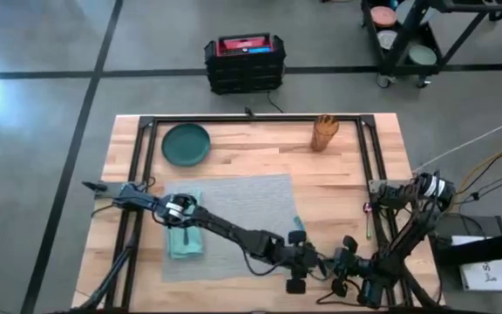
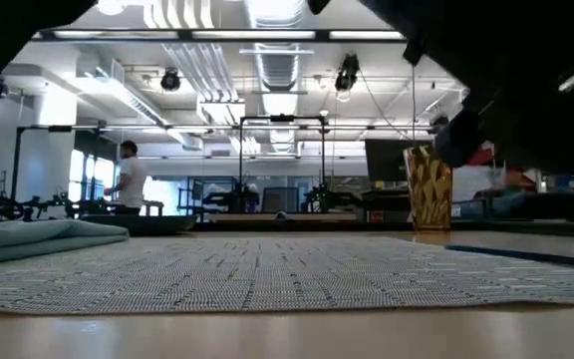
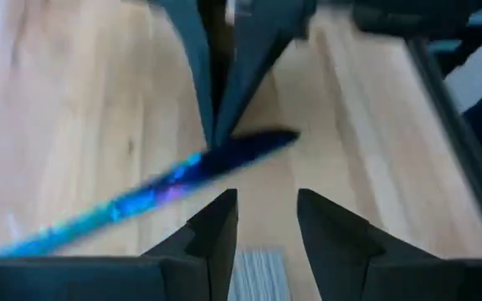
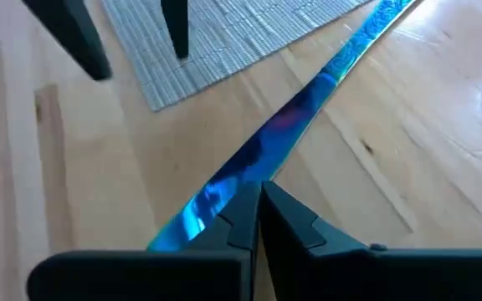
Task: Set table place
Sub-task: Put the blue table knife on the right of the gray tablemat
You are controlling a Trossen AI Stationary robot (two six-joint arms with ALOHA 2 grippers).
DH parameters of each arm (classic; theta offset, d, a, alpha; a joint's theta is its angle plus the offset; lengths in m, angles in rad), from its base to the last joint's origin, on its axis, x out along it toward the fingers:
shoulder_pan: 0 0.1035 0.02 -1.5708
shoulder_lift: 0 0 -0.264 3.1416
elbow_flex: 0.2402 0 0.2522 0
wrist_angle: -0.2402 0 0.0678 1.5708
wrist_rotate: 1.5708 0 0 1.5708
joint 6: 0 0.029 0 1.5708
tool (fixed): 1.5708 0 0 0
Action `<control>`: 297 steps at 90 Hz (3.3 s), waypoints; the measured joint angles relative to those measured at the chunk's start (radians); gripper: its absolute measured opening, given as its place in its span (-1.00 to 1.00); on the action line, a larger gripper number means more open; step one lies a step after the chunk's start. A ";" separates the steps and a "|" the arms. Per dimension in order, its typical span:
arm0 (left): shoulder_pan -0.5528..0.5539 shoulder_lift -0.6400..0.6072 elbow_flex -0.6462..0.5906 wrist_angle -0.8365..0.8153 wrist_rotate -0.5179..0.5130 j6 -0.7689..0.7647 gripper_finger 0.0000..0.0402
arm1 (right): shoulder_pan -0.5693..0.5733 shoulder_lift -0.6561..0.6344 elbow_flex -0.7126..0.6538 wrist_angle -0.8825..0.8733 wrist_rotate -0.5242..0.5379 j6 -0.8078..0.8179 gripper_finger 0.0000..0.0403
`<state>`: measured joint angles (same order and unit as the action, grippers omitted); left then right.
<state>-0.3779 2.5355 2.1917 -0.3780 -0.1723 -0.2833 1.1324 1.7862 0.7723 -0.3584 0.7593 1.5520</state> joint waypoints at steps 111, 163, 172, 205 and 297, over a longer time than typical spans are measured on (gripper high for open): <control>0.029 -0.008 -0.187 0.333 0.007 -0.941 -0.43 | -0.054 0.036 0.049 0.005 -0.007 -0.209 -0.99; -0.001 -0.021 0.068 -0.118 -0.092 -0.333 -0.43 | -0.055 0.036 0.055 -0.014 -0.002 -0.273 -0.99; -0.013 -0.005 0.071 -0.004 -0.123 0.074 -0.43 | -0.056 0.036 0.055 -0.016 0.000 -0.274 -0.99; -0.011 0.057 0.066 -0.021 -0.071 0.487 -0.43 | -0.070 0.036 0.055 -0.018 -0.003 -0.236 -0.99; 0.029 0.063 -0.074 0.147 -0.045 0.780 -0.48 | -0.111 0.063 0.054 0.074 -0.008 -0.229 -0.99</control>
<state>-0.3492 2.5988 2.1174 -0.2310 -0.2169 0.4965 1.0214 1.8488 0.8265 -0.2843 0.7517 1.3228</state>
